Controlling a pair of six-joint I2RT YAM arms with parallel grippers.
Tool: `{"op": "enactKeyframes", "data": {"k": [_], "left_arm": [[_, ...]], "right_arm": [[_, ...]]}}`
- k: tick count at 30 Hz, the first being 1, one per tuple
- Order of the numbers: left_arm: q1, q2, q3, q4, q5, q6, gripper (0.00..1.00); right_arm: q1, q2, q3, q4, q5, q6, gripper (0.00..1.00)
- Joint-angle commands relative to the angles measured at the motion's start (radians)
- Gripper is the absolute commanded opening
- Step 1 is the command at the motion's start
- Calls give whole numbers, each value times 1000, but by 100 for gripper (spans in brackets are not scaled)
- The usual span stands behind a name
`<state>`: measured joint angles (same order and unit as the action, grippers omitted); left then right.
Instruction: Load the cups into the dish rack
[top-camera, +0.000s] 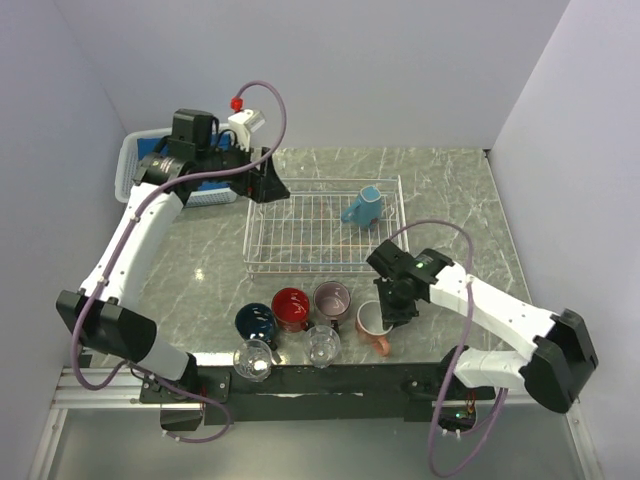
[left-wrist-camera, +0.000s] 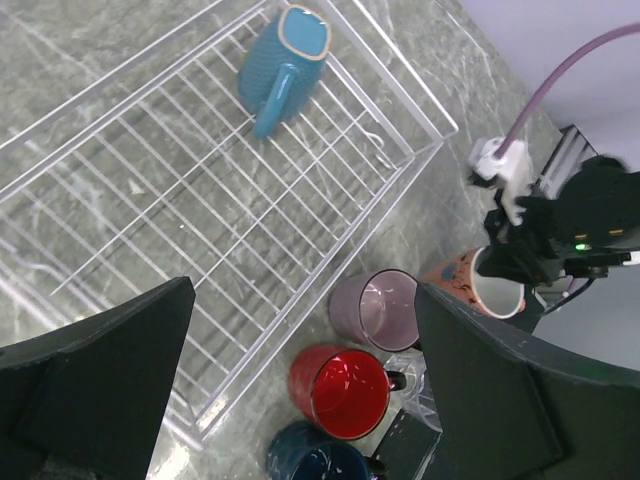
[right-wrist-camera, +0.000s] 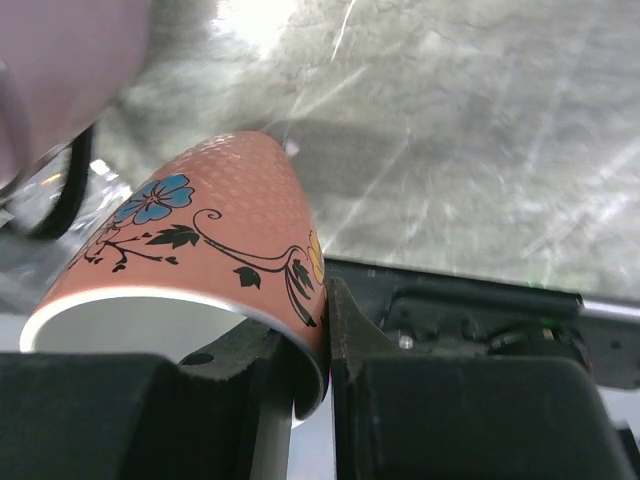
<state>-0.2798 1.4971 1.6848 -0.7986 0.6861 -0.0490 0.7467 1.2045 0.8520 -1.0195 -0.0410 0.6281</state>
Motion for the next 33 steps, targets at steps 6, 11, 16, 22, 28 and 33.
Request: {"op": "enactKeyframes", "data": {"k": [6,11,16,22,28,33], "left_arm": [[-52,83,145,36,38,-43,96],[-33,144,269,33,108,-112,96],[45,180,282,163,386,-349,96],[73,123,34,716,631,-892,96],[68,101,-37,918,662,-1048,96],[50,91,-57,1055,668,-1158,96]], "right_arm": [[-20,-158,415,-306,30,4,0],[-113,-145,657,-323,-92,-57,0],[-314,-117,778,-153,-354,-113,0],[-429,-79,671,359,-716,121,0],[-435,15,561,933,-898,464,0],[-434,102,575,1067,-919,539,0]]}}
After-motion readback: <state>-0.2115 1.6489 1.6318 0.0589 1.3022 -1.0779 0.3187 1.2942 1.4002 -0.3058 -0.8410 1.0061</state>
